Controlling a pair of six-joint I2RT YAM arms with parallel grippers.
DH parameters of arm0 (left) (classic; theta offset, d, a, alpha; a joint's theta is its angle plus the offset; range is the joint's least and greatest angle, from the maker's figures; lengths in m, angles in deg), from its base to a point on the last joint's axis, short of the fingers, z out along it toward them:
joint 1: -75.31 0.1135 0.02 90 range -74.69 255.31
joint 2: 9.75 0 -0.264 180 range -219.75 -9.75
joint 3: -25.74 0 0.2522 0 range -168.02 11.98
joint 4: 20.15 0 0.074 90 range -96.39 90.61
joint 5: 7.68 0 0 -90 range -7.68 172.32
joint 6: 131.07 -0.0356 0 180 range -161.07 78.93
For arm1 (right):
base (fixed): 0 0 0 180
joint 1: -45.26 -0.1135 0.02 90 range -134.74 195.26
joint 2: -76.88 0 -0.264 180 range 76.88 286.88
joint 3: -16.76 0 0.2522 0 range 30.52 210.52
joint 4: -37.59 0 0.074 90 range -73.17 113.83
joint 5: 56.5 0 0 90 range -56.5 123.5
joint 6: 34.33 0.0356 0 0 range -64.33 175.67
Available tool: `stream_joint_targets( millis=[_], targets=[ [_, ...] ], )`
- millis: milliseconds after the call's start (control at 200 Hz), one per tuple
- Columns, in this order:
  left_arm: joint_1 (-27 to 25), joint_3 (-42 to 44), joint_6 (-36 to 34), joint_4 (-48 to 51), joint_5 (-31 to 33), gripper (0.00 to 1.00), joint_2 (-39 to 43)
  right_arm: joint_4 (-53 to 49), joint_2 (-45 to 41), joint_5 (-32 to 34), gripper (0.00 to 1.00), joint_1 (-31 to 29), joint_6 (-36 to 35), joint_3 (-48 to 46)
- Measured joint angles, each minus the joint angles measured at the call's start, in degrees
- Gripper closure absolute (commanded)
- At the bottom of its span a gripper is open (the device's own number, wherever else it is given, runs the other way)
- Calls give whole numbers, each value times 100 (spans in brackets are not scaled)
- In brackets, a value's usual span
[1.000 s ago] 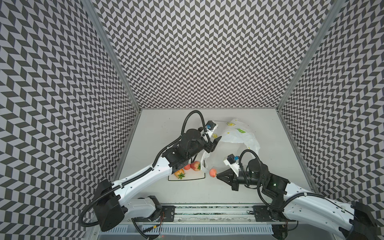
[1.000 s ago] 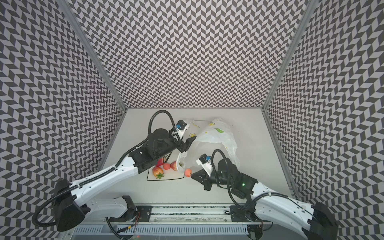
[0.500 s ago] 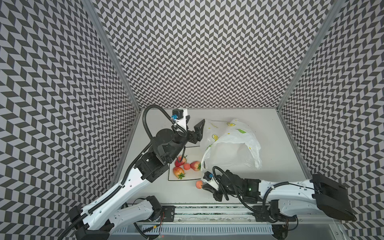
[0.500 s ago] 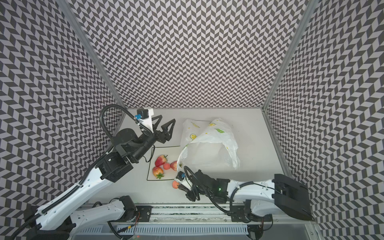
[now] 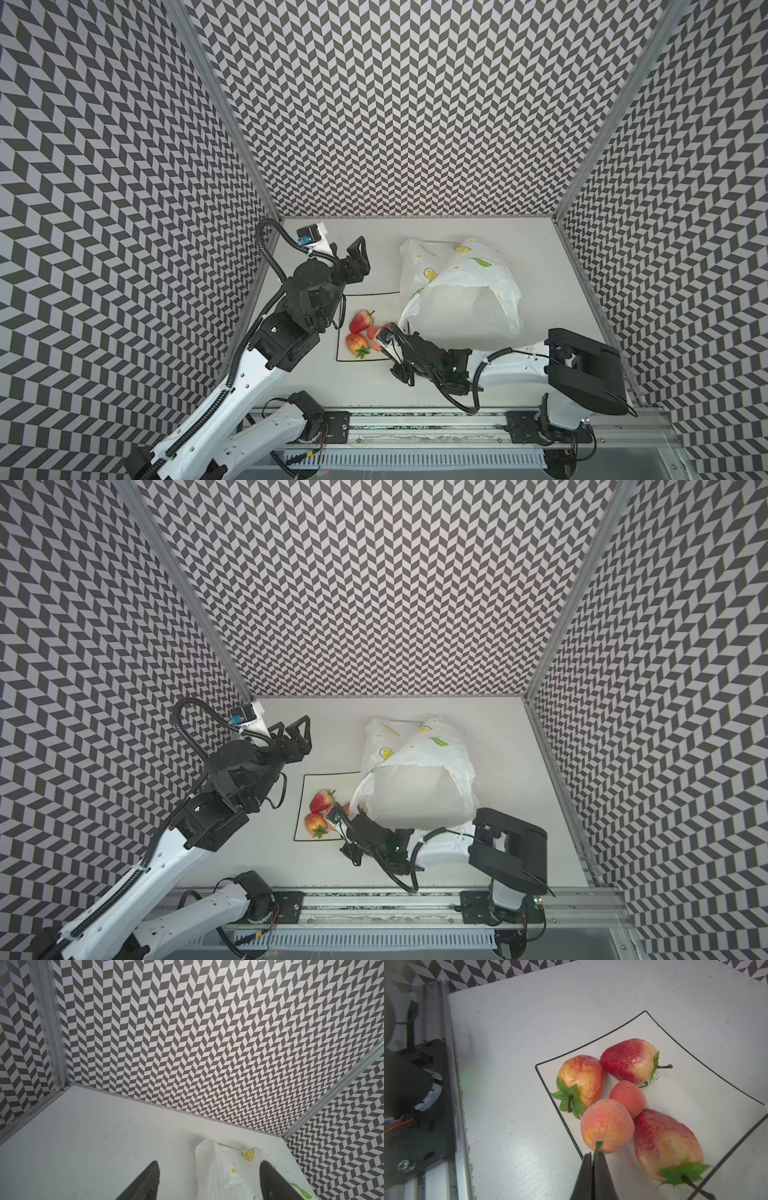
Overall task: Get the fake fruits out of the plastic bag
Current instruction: 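Lower the peach into the square and open the right gripper, then grasp the bag edge with the left gripper while the right reaches into the bag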
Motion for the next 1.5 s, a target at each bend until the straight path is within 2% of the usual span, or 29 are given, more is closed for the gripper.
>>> stream_joint_targets(
  millis=[240,466,621,716,826,1031,1152,1322,1502],
  targets=[
    [63,26,44,92,24,24,0,-7,413,289,93,0,-13,219],
    [79,55,35,116,11,24,-7,7,492,474,68,0,-11,264],
    [101,52,-4,116,-37,24,-24,48,402,503,60,0,-24,192],
    [114,52,-52,111,-109,24,-52,74,-33,365,56,0,-24,-94],
    [122,52,-168,70,-317,24,-101,149,-992,-2,56,-48,-46,-625],
    [136,52,-393,-114,-1021,25,-297,332,-2570,-647,60,-129,157,-1408],
    [122,55,-476,-181,-1447,25,-407,50,-3200,-400,63,-144,688,-1733],
    [-278,74,-785,-210,-1851,24,-595,-785,-4037,601,69,-37,2251,-1943],
    [-697,361,-1104,-234,-2354,22,-1029,-1200,-4509,1045,71,750,4061,-1989]
  ],
)
